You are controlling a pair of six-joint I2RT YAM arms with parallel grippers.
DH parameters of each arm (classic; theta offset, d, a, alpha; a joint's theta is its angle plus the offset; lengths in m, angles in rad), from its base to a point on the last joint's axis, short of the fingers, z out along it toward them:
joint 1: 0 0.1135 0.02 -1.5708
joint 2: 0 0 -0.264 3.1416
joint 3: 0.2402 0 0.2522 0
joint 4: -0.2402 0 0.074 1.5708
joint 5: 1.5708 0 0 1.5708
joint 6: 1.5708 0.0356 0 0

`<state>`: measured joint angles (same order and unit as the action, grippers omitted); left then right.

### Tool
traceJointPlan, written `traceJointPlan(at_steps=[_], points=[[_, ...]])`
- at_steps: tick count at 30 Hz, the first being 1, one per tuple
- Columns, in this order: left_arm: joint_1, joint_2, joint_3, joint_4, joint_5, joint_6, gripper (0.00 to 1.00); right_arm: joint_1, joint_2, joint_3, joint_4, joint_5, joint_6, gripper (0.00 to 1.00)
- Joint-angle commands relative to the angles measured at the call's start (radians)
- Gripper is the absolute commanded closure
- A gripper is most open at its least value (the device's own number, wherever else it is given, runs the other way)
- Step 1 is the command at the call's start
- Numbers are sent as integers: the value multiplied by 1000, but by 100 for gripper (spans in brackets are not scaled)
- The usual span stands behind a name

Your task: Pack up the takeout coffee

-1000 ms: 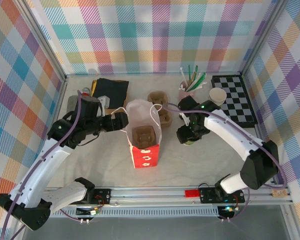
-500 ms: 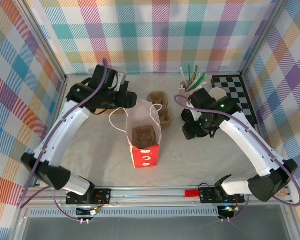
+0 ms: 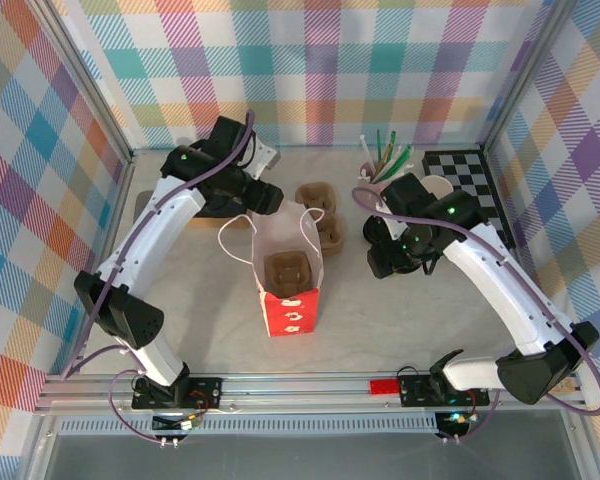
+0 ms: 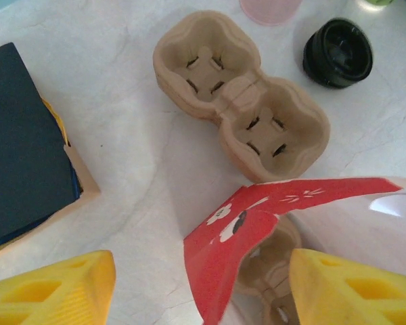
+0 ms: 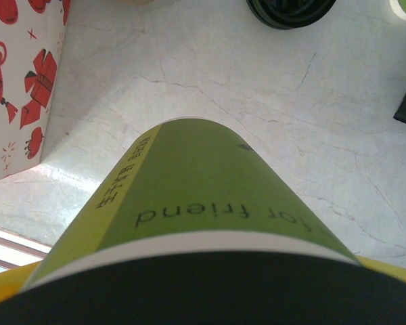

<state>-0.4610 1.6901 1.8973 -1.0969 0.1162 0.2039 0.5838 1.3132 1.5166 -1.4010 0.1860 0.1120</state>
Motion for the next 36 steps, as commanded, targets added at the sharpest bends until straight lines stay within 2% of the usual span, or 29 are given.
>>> traceJointPlan(at_steps=[1, 5, 9, 18, 22, 29, 36], points=[[8, 38, 23, -38, 27, 13, 36, 7, -2, 24, -19, -5, -18, 30], [7, 46, 3, -4, 39, -16, 46, 10, 1, 20, -9, -14, -15, 31], [7, 43, -9, 12, 27, -42, 65, 14, 4, 14, -4, -7, -16, 32], [7, 3, -53, 0, 28, -116, 84, 32, 9, 26, -6, -2, -12, 35], [7, -36, -93, 6, 13, -151, 88, 40, 12, 45, -16, 5, -11, 36], [8, -103, -148, -12, -46, -224, 90, 58, 18, 111, -60, 23, -9, 36], [7, -147, -195, -42, -56, -304, 85, 90, 60, 226, -129, 15, -21, 37]])
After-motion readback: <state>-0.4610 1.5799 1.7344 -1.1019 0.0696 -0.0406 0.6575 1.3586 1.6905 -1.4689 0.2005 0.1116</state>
